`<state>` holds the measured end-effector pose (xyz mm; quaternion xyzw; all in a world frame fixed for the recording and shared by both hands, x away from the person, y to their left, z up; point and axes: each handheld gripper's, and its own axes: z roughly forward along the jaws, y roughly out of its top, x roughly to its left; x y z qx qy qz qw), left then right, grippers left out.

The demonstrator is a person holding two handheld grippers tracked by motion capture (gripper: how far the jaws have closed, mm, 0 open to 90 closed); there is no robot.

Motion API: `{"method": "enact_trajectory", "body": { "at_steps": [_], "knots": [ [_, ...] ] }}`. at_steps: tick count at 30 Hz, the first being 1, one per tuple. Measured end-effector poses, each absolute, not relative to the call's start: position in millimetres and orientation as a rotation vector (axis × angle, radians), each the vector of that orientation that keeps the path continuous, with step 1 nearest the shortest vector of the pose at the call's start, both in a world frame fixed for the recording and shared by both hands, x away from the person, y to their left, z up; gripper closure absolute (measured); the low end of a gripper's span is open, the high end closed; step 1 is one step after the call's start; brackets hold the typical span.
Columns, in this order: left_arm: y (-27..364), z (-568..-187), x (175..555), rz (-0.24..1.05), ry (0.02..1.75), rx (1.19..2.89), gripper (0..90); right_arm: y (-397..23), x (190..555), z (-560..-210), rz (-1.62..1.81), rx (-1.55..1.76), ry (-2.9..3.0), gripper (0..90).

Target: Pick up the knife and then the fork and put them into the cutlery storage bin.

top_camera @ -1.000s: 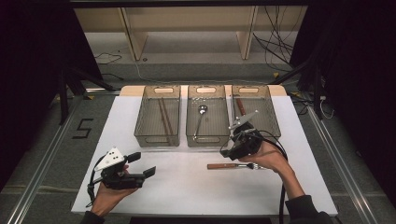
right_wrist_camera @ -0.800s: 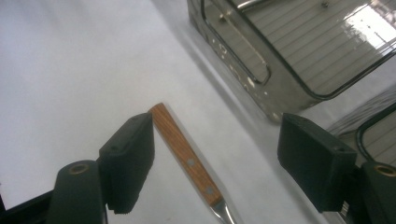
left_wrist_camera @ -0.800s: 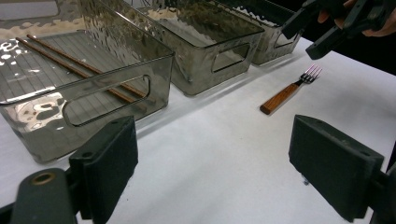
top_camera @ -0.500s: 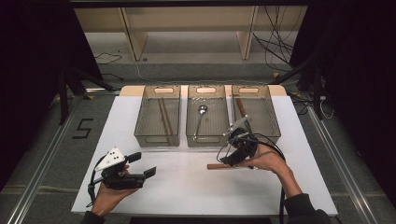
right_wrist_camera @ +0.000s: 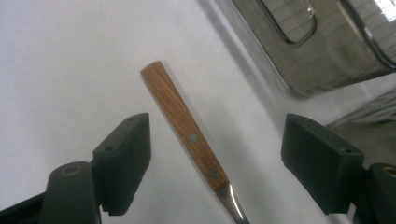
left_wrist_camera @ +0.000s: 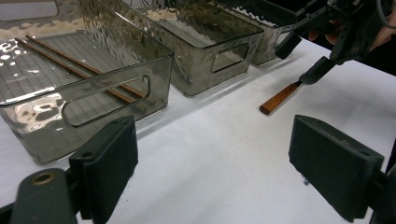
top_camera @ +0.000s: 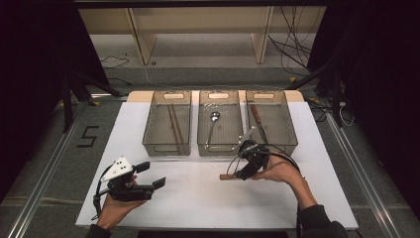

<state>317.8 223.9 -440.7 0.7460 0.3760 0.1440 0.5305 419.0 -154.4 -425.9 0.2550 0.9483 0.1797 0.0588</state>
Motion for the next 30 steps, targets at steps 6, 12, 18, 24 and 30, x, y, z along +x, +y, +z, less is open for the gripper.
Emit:
{"method": "enact_trajectory", "body": {
  "at_steps": [6,12,18,24,30],
  "knots": [
    [224,-441,318,0.344,0.897,1.780,15.2,-155,418,-433,0.492,0.774,2.903,29.9],
    [224,-441,318,0.345,0.895,1.785,15.2,-156,417,-442,0.424,0.770,2.931,33.4],
    [224,-441,318,0.345,0.896,1.785,15.3,-155,420,-447,0.381,0.762,2.948,41.5],
    [224,-441,318,0.345,0.897,1.783,15.3,-155,423,-453,0.341,0.753,2.965,48.9],
    [224,-441,318,0.346,0.896,1.786,15.2,-153,423,-455,0.309,0.746,2.979,55.9]
  ]
}}
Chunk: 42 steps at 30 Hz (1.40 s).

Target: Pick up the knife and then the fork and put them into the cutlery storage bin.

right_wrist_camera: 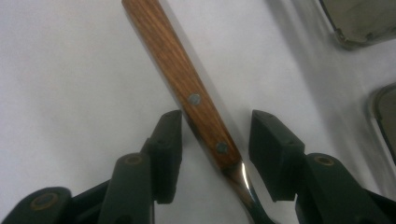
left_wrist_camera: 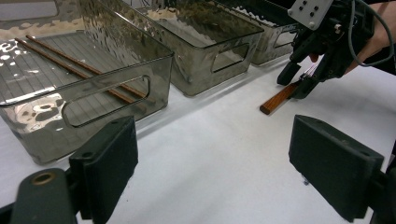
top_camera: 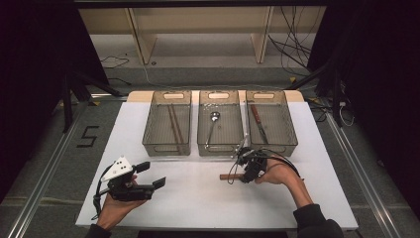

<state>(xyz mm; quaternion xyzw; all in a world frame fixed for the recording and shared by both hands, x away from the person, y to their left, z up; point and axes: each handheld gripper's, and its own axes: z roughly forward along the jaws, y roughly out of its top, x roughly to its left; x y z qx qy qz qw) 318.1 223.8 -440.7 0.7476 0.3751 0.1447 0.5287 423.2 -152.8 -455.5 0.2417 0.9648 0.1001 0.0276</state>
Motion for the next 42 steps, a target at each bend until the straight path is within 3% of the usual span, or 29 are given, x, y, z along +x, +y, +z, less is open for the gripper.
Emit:
{"method": "enact_trajectory", "body": {
  "at_steps": [17,42],
  "knots": [
    [224,-441,318,0.346,0.893,1.787,15.3,-143,421,-455,0.194,0.666,3.005,71.6],
    [224,-441,319,0.347,0.896,1.787,15.3,-139,419,-451,0.174,0.605,2.986,78.0]
  ]
}}
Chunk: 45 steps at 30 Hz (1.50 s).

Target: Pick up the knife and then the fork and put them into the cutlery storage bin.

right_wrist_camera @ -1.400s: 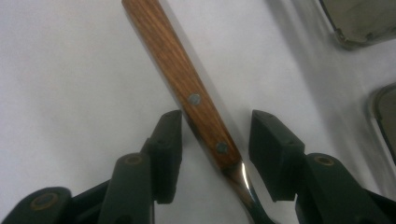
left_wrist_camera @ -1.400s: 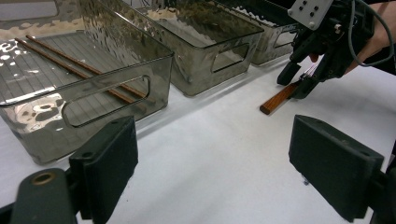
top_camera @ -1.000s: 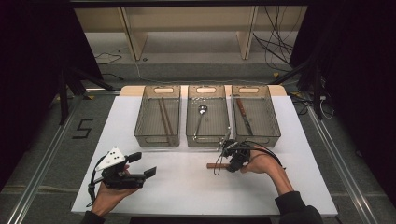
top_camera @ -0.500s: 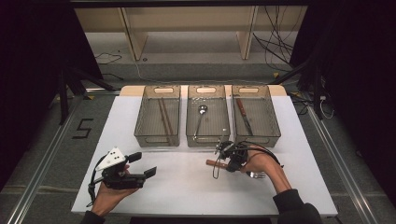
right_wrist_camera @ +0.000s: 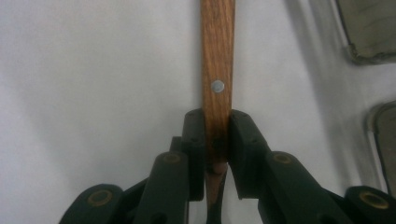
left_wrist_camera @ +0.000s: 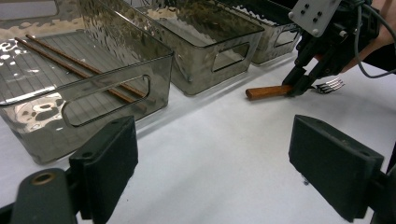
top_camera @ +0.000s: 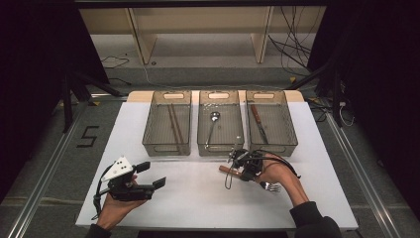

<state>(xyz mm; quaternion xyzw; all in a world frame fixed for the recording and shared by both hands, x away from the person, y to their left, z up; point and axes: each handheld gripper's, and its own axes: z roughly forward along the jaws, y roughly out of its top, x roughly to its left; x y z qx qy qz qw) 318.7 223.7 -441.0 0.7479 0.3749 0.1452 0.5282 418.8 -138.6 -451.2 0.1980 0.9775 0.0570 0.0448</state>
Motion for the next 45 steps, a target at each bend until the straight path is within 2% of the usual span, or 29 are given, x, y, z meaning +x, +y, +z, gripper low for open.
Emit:
{"method": "enact_trajectory", "body": {
  "at_steps": [26,45],
  "knots": [
    [224,-441,319,0.348,0.896,1.787,15.3,-155,420,-421,0.491,0.768,2.892,78.2],
    [225,-440,319,0.356,0.897,1.779,15.3,-194,443,-362,0.923,1.043,2.629,78.0]
  ]
}}
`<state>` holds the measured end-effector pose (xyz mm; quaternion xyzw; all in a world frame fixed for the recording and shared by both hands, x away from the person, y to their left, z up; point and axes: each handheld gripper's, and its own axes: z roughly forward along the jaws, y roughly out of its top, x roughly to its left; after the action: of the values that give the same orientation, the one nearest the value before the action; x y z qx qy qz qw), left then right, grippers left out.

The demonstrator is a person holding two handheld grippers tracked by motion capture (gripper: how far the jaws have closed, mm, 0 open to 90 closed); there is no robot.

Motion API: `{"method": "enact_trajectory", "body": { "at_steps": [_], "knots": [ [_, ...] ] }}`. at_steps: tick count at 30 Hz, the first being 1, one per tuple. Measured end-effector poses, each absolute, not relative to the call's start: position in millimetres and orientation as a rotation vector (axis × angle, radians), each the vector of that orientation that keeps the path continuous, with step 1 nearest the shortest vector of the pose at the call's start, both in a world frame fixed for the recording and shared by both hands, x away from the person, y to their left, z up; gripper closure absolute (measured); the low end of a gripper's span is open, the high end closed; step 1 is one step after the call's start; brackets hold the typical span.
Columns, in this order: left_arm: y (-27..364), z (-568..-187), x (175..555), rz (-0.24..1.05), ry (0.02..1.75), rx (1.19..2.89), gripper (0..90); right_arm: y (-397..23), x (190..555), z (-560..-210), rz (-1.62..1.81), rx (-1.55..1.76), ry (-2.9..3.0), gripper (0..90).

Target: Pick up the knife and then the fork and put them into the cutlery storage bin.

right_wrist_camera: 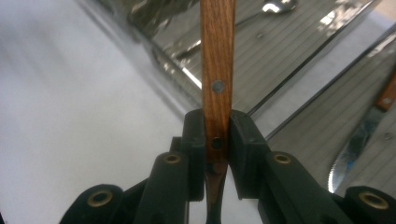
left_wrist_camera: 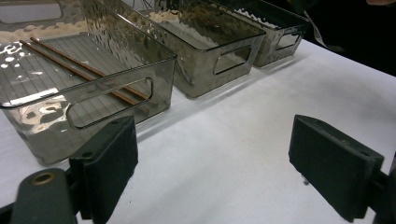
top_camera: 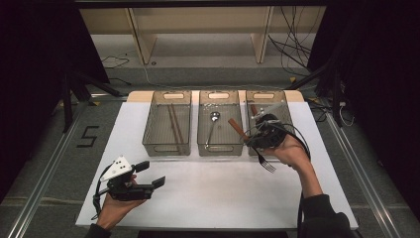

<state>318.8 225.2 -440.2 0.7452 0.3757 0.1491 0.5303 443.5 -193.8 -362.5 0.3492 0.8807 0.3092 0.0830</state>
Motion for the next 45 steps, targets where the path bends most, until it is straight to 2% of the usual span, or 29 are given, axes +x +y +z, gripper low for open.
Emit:
{"method": "enact_trajectory", "body": {
  "at_steps": [12,23,45],
  "knots": [
    [225,-440,319,0.356,0.899,1.774,15.3,-218,467,-336,1.047,1.178,2.441,78.1],
    [226,-440,319,0.363,0.896,1.772,15.3,-235,487,-328,1.077,1.294,2.273,78.0],
    [226,-439,318,0.361,0.894,1.770,15.3,-253,517,-347,1.047,1.463,2.074,77.9]
  ]
}}
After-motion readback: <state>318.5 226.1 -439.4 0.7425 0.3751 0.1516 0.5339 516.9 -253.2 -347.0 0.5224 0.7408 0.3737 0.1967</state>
